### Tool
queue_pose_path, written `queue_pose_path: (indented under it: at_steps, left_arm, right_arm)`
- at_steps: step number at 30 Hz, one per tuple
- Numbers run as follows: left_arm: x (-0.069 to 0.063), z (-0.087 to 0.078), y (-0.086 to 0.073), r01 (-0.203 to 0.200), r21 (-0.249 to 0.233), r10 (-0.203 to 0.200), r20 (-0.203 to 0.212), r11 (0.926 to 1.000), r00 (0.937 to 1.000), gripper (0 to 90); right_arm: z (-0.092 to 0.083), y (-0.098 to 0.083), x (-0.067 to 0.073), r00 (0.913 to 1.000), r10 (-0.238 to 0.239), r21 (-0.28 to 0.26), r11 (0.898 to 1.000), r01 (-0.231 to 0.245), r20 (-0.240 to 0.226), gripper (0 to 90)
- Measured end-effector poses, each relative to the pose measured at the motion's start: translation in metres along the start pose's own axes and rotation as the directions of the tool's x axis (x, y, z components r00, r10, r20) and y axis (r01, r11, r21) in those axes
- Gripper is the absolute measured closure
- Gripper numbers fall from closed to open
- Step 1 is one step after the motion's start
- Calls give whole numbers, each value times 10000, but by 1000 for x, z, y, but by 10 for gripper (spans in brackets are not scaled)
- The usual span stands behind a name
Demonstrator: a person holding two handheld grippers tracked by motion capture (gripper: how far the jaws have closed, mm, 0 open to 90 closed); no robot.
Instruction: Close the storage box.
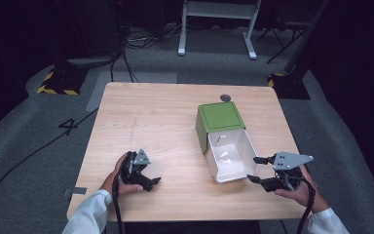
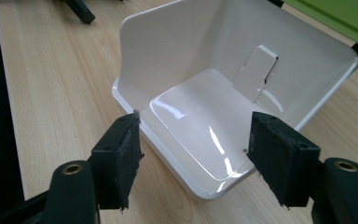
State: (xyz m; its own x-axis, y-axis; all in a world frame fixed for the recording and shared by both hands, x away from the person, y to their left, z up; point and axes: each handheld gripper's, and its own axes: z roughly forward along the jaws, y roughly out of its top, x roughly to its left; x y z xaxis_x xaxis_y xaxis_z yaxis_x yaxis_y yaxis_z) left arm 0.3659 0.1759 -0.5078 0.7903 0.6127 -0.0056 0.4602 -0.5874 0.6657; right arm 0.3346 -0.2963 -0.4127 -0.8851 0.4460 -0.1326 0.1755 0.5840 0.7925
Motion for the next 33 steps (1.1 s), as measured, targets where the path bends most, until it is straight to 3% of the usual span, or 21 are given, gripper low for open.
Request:
queue_pose_path:
  at_steps: [7, 16, 26, 33]
  left_arm:
    - [0, 0, 0, -1, 0, 1, -2, 10000, 10000, 5]
    - [0, 0, 0, -1, -4, 1, -4, 10000, 10000, 4]
    - [-1, 0, 0, 84, -3, -84, -55, 10000, 9999, 5]
    - [-1, 0, 0, 84, -3, -84, -50, 10000, 10000, 5]
  right_arm:
    - [-12, -5, -2, 9997, -2, -155, 9999, 6, 264, 307]
    - [-19, -18, -7, 9977, 227, 53, 9997, -231, 641, 279]
    - [-14, -45, -16, 9899, 457, 976, 9935, -591, 1342, 242]
    - [-9, -80, -31, 9754, 1164, 1541, 9772, -1462, 1874, 228]
